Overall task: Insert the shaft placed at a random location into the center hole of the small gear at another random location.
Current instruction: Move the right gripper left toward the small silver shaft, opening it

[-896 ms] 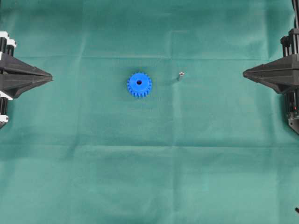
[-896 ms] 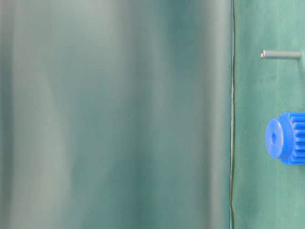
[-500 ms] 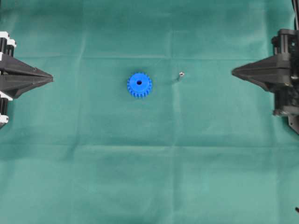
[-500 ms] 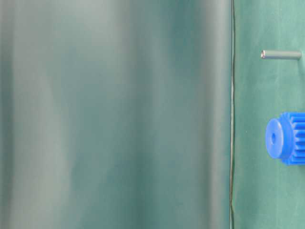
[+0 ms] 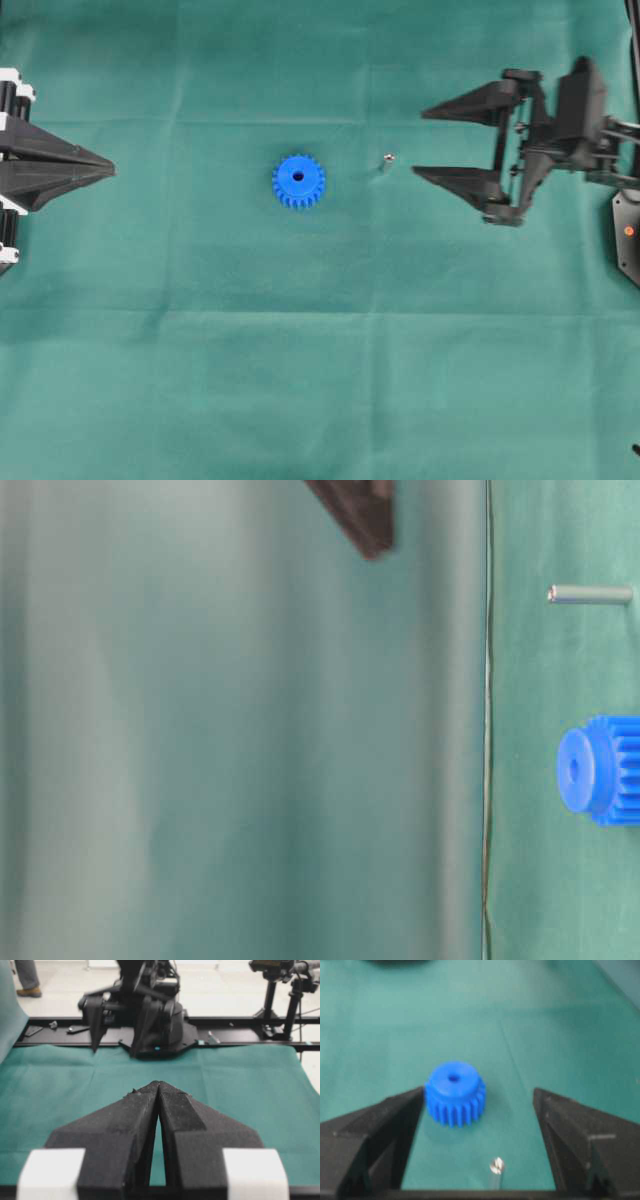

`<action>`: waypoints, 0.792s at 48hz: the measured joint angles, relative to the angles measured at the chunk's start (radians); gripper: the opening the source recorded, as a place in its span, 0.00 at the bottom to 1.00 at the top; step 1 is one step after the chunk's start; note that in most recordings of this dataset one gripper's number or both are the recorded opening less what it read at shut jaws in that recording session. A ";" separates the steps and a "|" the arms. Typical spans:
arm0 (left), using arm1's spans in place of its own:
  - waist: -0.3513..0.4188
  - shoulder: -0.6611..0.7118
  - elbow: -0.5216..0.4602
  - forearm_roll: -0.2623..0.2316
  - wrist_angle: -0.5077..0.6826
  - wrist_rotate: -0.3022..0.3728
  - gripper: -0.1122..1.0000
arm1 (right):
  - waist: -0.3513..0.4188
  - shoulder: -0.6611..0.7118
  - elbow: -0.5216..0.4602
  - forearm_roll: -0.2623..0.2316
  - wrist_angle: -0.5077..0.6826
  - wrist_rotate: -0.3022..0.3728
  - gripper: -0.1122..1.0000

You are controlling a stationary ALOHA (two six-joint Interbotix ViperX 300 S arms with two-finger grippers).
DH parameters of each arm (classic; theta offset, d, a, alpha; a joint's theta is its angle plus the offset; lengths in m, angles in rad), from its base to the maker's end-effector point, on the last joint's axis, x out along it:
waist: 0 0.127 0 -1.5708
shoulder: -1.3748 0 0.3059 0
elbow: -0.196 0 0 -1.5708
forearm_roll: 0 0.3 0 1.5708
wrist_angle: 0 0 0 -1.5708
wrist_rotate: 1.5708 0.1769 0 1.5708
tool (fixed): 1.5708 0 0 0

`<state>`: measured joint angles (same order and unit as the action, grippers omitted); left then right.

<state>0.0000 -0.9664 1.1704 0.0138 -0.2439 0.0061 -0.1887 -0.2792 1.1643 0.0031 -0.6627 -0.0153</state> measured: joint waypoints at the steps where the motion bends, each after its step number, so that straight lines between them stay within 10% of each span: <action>1: 0.000 0.000 0.000 0.000 0.000 0.000 0.10 | -0.003 0.025 -0.003 0.002 -0.015 0.000 0.86; 28: -0.002 0.000 0.002 0.002 0.038 0.000 0.10 | -0.049 0.411 -0.109 0.029 -0.126 0.000 0.87; 38: 0.000 0.000 0.002 0.002 0.063 -0.003 0.10 | -0.051 0.416 -0.107 0.029 -0.127 0.002 0.69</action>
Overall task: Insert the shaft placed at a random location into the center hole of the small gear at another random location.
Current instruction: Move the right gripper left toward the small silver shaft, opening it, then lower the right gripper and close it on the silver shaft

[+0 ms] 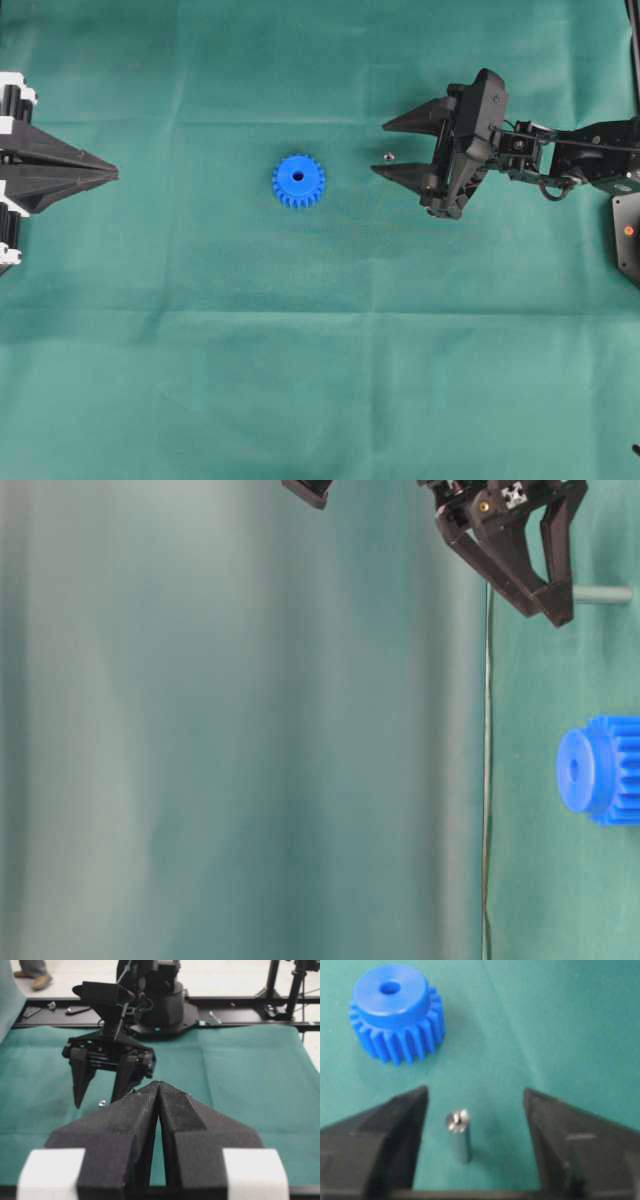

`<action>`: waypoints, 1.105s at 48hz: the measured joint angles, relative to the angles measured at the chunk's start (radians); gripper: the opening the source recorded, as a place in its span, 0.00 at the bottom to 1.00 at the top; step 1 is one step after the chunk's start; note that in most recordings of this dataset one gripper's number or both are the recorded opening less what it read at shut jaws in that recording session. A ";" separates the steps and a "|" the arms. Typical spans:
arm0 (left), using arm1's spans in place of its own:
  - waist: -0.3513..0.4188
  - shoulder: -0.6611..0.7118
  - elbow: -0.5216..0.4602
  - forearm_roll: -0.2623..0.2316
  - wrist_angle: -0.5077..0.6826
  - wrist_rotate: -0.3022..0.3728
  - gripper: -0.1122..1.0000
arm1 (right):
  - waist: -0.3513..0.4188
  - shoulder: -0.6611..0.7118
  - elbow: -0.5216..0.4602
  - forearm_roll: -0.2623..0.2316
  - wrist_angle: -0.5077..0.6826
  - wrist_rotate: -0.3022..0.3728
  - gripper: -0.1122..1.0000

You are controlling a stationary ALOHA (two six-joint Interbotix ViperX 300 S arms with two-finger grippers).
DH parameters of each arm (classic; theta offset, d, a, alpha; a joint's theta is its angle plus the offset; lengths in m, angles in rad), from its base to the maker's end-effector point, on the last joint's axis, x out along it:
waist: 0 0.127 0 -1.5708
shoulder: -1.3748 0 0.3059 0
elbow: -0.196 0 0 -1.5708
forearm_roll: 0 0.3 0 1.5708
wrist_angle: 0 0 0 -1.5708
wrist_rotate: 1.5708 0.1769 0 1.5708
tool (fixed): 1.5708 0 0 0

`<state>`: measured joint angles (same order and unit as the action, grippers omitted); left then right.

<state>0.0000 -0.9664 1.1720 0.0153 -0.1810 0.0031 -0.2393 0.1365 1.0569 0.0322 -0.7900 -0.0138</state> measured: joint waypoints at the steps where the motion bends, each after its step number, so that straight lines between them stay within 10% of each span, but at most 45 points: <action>1: 0.000 0.000 0.000 -0.002 0.000 0.000 0.10 | 0.002 0.000 0.002 0.000 0.000 0.000 0.65; 10: 0.006 0.000 -0.002 0.000 0.003 0.000 0.10 | 0.002 0.000 0.009 -0.006 0.000 0.000 0.23; 30: 0.011 -0.002 0.000 0.000 0.008 0.000 0.10 | 0.000 -0.011 0.008 -0.014 0.005 -0.002 0.22; 53: 0.011 -0.002 -0.002 0.000 0.008 0.000 0.10 | 0.003 -0.258 -0.025 -0.014 0.284 -0.002 0.22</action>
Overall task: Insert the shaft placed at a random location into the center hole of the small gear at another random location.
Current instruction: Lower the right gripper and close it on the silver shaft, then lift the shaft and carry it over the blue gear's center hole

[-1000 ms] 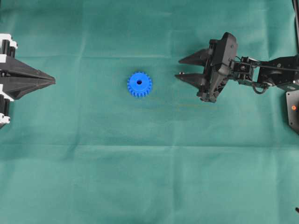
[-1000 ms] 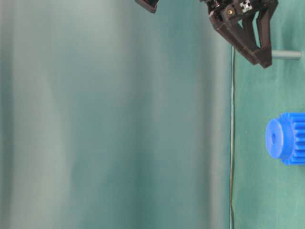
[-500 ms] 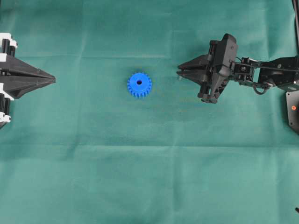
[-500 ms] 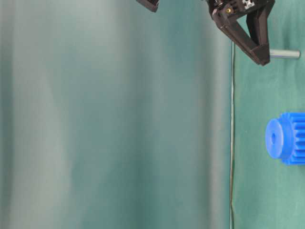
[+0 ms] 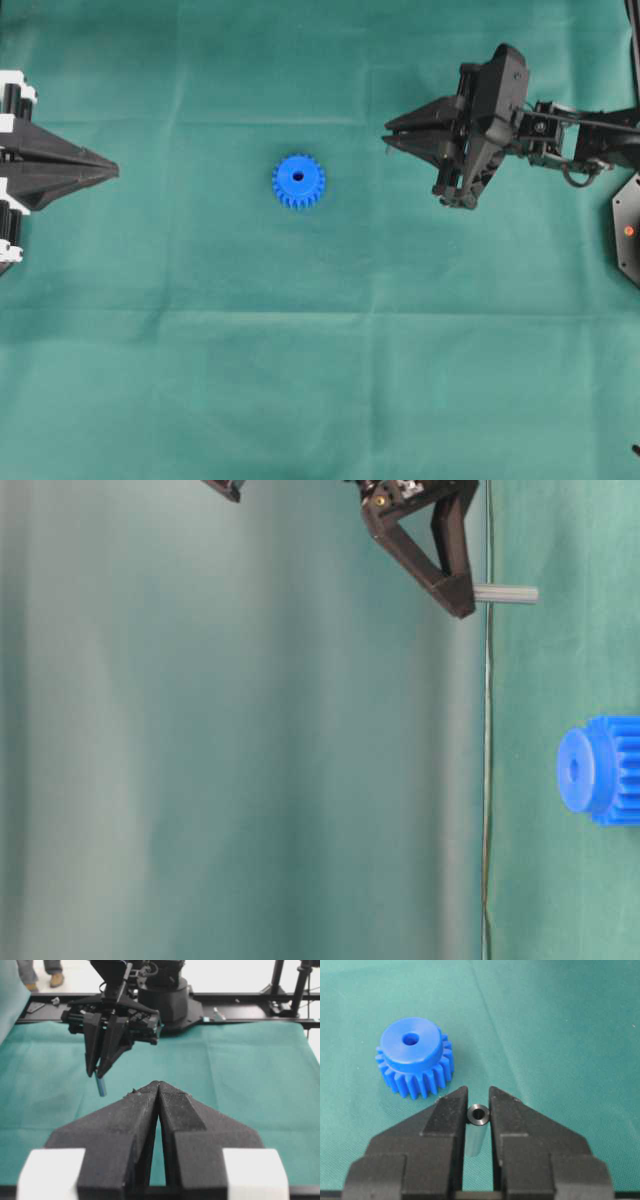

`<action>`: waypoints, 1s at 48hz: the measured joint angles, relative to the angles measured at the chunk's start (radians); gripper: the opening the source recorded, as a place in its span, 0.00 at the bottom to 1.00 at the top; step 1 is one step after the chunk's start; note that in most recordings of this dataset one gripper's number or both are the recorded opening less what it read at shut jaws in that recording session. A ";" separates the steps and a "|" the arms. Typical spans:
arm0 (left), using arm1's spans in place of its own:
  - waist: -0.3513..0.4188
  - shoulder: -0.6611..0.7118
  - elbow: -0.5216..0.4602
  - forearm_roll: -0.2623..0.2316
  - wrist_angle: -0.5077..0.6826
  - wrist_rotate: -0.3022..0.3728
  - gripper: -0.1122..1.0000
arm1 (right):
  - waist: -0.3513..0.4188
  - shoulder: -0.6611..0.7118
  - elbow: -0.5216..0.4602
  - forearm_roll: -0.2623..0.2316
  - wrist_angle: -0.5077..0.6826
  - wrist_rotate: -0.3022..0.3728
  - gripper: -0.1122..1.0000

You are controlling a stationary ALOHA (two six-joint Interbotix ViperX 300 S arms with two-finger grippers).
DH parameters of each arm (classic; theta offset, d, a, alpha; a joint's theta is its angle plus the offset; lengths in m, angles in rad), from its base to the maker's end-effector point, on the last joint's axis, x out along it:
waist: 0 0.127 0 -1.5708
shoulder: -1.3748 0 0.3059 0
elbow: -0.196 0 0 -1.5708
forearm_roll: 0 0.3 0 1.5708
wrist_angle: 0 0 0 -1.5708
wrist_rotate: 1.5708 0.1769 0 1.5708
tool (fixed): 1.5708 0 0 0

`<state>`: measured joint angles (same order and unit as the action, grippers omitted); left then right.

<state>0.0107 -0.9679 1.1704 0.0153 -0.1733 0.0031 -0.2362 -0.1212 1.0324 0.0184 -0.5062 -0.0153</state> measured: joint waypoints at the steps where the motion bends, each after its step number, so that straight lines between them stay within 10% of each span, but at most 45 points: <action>1: 0.000 0.000 0.000 0.000 0.000 0.002 0.10 | 0.002 0.000 -0.002 -0.002 0.003 0.000 0.22; 48: 0.000 0.003 0.000 0.000 0.000 0.002 0.10 | 0.106 0.219 -0.347 -0.009 0.095 0.000 0.22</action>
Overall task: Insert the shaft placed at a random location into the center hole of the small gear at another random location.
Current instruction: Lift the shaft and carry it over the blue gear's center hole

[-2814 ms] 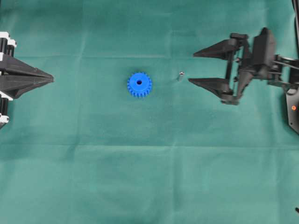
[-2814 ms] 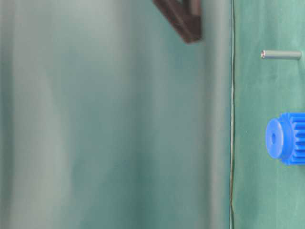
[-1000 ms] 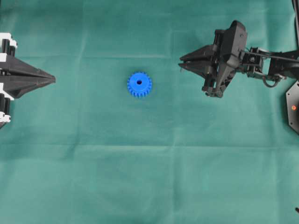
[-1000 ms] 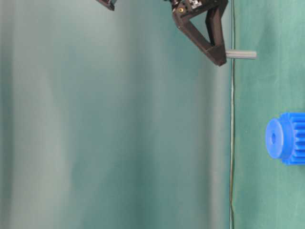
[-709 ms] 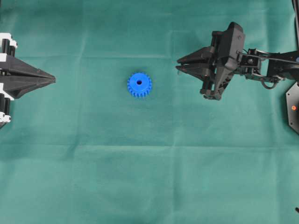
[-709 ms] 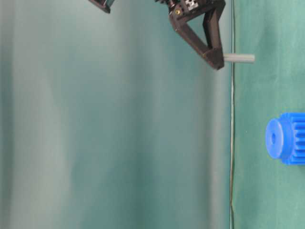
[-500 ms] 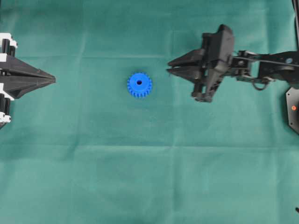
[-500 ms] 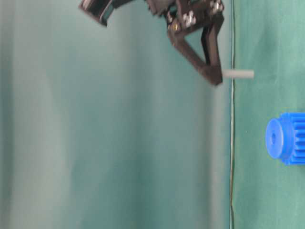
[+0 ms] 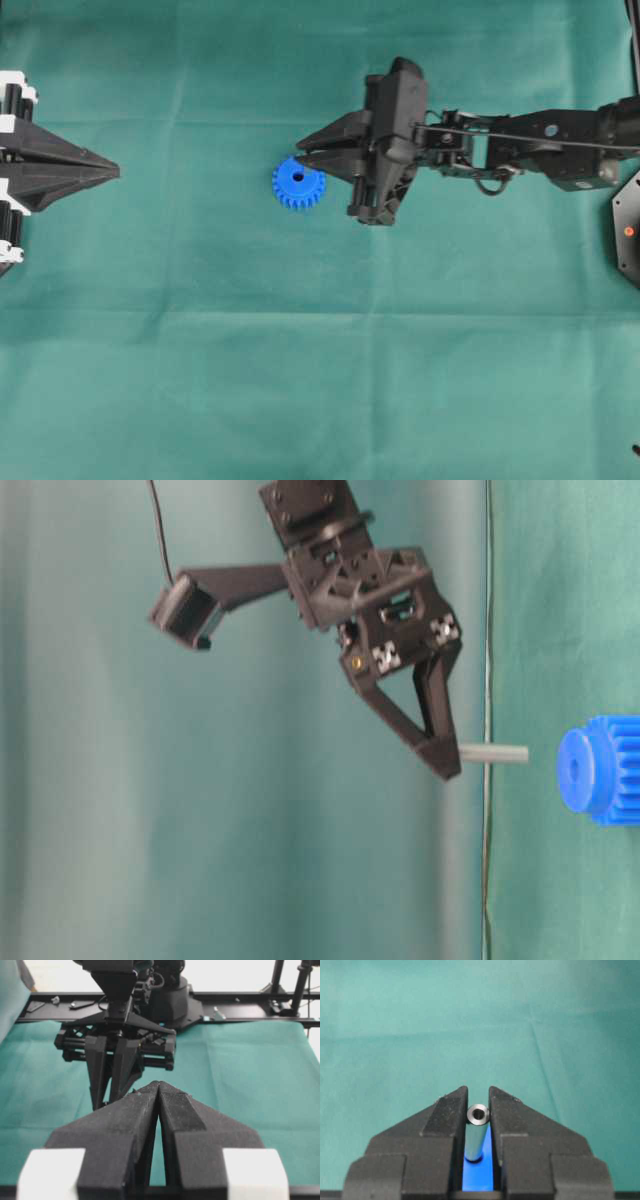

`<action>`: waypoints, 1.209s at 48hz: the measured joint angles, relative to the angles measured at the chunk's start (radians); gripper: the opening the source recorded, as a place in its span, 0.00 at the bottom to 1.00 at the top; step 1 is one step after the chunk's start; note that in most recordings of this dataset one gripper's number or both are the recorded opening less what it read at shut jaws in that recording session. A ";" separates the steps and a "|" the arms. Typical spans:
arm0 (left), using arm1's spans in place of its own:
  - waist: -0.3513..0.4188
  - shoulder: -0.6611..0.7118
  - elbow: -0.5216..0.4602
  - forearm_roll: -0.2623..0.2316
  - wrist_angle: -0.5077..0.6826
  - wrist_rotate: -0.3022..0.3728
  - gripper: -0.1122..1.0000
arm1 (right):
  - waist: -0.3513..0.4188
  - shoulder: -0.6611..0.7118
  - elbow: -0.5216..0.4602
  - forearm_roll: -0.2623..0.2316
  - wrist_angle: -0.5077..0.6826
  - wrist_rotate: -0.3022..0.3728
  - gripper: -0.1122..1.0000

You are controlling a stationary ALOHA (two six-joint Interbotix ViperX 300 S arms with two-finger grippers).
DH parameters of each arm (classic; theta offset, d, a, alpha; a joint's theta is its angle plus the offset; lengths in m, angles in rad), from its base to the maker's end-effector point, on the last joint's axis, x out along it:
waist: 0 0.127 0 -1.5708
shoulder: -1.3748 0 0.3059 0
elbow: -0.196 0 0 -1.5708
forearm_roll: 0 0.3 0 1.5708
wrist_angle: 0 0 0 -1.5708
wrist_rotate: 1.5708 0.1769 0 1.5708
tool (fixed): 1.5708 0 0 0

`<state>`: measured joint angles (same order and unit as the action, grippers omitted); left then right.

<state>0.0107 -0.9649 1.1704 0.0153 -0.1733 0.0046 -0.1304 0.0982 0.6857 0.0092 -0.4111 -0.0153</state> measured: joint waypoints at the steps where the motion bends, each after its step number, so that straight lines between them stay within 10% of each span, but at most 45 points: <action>1: 0.000 0.000 0.002 0.000 0.000 -0.002 0.10 | 0.000 0.003 -0.005 0.000 0.003 0.000 0.22; 58: 0.000 0.002 0.002 0.000 0.006 -0.002 0.10 | 0.000 0.114 -0.054 -0.002 0.021 0.000 0.22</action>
<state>0.0107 -0.9633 1.1720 0.0153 -0.1672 0.0031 -0.1304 0.2117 0.6320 0.0077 -0.3896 -0.0153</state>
